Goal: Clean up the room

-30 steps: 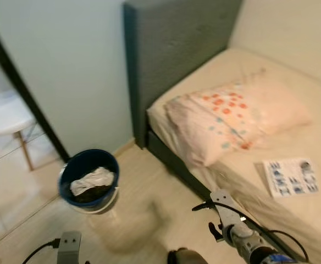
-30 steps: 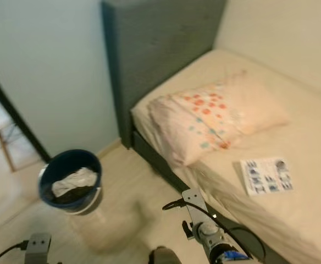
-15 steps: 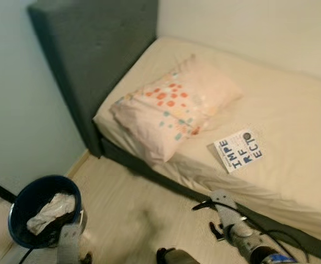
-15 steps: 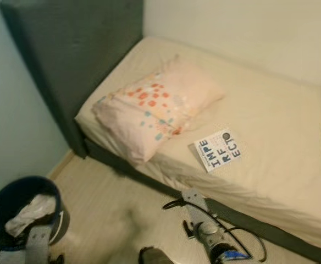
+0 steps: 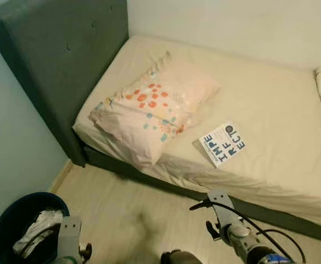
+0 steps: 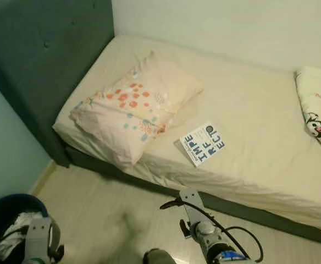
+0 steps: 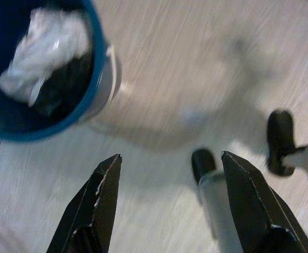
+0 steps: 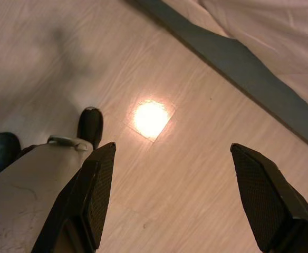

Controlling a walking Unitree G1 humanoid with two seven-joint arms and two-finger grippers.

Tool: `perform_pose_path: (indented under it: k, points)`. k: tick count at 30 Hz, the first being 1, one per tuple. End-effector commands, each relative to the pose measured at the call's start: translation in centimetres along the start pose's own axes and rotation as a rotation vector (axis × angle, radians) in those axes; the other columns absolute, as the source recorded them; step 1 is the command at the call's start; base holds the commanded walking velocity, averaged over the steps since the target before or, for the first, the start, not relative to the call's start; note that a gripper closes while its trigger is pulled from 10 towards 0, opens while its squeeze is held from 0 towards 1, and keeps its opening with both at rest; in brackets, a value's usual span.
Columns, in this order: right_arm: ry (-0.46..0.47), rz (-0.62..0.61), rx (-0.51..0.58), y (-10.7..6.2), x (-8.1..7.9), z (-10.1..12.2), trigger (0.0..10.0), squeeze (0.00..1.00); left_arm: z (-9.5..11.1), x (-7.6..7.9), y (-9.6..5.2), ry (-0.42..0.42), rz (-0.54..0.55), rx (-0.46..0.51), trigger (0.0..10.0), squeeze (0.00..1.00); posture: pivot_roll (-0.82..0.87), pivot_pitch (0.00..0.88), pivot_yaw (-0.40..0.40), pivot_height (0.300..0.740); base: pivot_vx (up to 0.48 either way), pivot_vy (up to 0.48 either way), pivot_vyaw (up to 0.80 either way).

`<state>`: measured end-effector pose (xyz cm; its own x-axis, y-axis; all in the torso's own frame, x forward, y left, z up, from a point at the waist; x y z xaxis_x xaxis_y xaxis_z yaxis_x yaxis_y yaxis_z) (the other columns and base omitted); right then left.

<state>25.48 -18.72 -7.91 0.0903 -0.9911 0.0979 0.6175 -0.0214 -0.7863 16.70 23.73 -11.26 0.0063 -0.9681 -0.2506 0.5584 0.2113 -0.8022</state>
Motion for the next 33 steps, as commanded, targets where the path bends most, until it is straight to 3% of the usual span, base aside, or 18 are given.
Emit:
perform_pose_path:
  k: [1,11,27,33]
  points:
    - [-0.011,0.013,-0.024,-0.1,-0.3,-0.9,10.0,0.0,-1.0,0.1,-0.2,0.01,-0.001,-0.036,10.0,0.0,-0.03,0.025,0.04,0.735,0.0,0.0,0.0]
    - [-0.015,0.044,-0.003,0.0,-1.1,-0.2,10.0,0.0,2.3,0.5,0.4,0.008,-0.028,0.072,10.0,0.0,-0.01,0.013,0.038,0.735,0.274,0.0,0.0]
    - [-0.016,0.038,0.006,0.0,-0.8,0.0,10.0,0.0,1.6,1.2,0.2,0.017,-0.055,0.055,10.0,0.0,-0.02,0.023,0.039,0.735,0.34,0.0,0.0]
    - [0.006,0.03,0.004,0.0,-0.6,0.2,10.0,0.0,1.1,1.4,0.1,0.008,-0.065,0.044,10.0,0.0,-0.02,0.025,0.036,0.735,0.341,0.0,-0.77]
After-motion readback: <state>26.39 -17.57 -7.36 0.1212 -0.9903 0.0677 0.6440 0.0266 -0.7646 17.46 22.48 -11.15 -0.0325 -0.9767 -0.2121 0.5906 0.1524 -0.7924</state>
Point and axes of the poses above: a point about 5 cm out from each wrist's last joint towards the gripper, its own y axis pointing out of the wrist towards the gripper, its own z axis along the axis of the wrist's last joint, x = y × z, the point moved 3 cm from there along y, pointing out of the wrist towards the gripper, and after that the axes turned 11 degrees about y, right-handed, at the moved point
